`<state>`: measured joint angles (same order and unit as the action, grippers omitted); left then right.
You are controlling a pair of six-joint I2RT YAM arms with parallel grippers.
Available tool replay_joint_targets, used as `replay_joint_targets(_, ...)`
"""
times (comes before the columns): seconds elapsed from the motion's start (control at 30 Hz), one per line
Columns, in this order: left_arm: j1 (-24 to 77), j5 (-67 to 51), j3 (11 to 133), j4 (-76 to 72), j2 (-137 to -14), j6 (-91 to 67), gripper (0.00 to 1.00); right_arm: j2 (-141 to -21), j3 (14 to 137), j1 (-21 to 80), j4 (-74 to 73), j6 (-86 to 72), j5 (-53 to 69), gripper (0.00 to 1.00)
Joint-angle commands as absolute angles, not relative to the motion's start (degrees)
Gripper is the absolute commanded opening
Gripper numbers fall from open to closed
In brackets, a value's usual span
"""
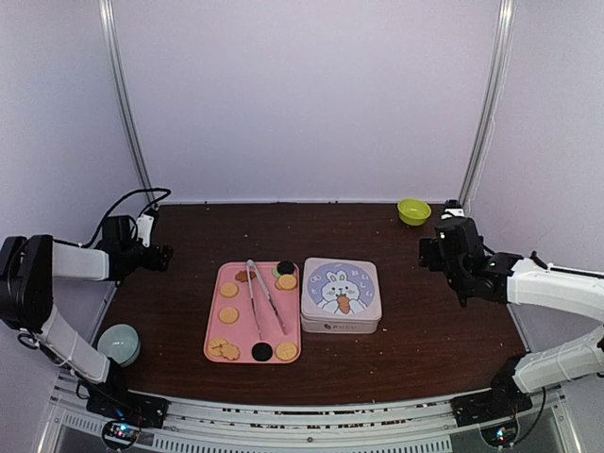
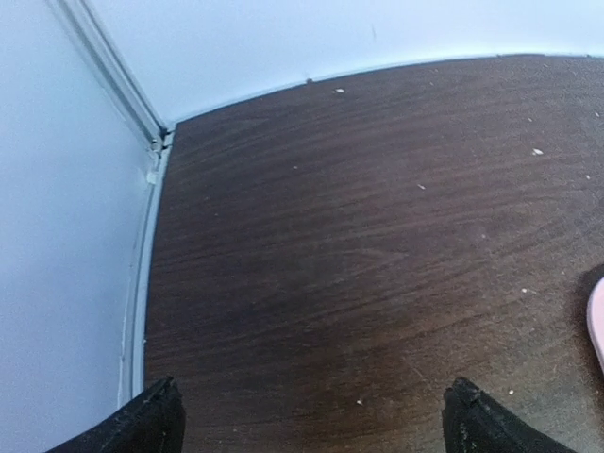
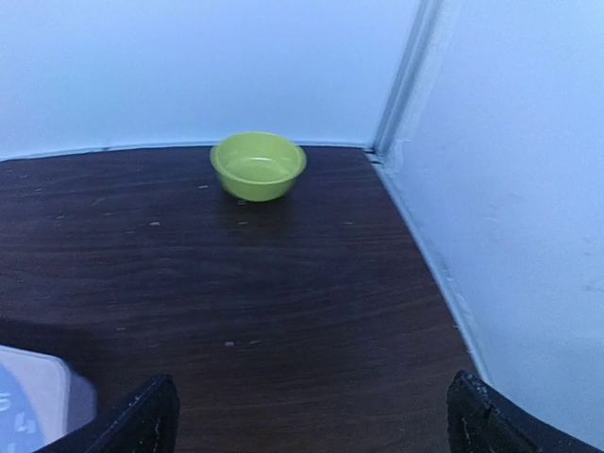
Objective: Pack the cookies
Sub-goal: Reset both arms
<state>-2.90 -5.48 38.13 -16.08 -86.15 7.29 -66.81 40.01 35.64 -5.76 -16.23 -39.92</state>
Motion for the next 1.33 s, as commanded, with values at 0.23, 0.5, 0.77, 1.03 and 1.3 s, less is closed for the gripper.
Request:
replay_joint_targets(0.23, -4.0, -5.8, 12.2, -67.7, -80.7, 3.8, 0.98, -55.1, 19.6, 23.5, 30.6, -6.7, -47.4, 1.00)
replay_joint_targets(0.5, -4.1, -3.4, 18.7, -58.3, -81.6, 2.9, 0.98, -65.3, 14.5, 19.8, 53.1, 3.4, -40.7, 1.00)
replay_joint_targets(0.77, -4.1, -2.7, 18.7, -58.6, -81.7, 2.6, 0.98, -74.9, 12.9, 12.3, 63.7, 0.0, -32.4, 1.00)
replay_joint_targets(1.03, -4.1, -2.8, 18.9, -58.3, -81.8, 2.7, 0.98, -78.7, 13.0, 7.5, 66.6, -1.8, -22.0, 1.00)
replay_joint_targets(1.3, -4.1, -2.7, 18.8, -58.5, -81.7, 2.6, 0.98, -77.9, 12.9, 7.4, 64.9, -2.4, -22.1, 1.00)
